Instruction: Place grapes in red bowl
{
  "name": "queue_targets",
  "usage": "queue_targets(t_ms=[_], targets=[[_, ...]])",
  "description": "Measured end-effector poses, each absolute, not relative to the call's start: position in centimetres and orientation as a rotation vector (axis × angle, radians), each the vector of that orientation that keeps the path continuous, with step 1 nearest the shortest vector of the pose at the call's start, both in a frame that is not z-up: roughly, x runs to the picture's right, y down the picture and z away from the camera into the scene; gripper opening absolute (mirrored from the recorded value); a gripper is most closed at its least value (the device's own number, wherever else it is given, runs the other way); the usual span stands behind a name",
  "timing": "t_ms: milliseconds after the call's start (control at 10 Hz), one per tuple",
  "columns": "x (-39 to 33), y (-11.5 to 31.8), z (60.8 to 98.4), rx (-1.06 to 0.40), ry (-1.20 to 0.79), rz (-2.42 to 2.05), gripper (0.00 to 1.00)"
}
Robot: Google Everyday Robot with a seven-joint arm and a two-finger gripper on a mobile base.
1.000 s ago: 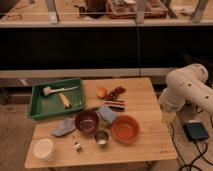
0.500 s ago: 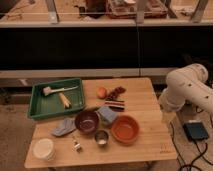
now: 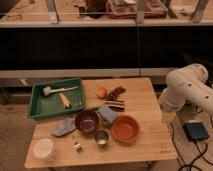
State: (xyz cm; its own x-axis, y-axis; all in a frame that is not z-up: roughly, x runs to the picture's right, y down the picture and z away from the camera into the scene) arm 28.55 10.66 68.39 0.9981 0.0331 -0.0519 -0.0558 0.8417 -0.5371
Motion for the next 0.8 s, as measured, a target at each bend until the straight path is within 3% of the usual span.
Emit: queue_targets(t_ms=[400, 800], targets=[[28.4, 10.3, 68.4, -0.556, 0.029, 0.025, 0.65], [25.8, 5.2, 69.6, -0.462, -0.151, -0.349, 0.65]])
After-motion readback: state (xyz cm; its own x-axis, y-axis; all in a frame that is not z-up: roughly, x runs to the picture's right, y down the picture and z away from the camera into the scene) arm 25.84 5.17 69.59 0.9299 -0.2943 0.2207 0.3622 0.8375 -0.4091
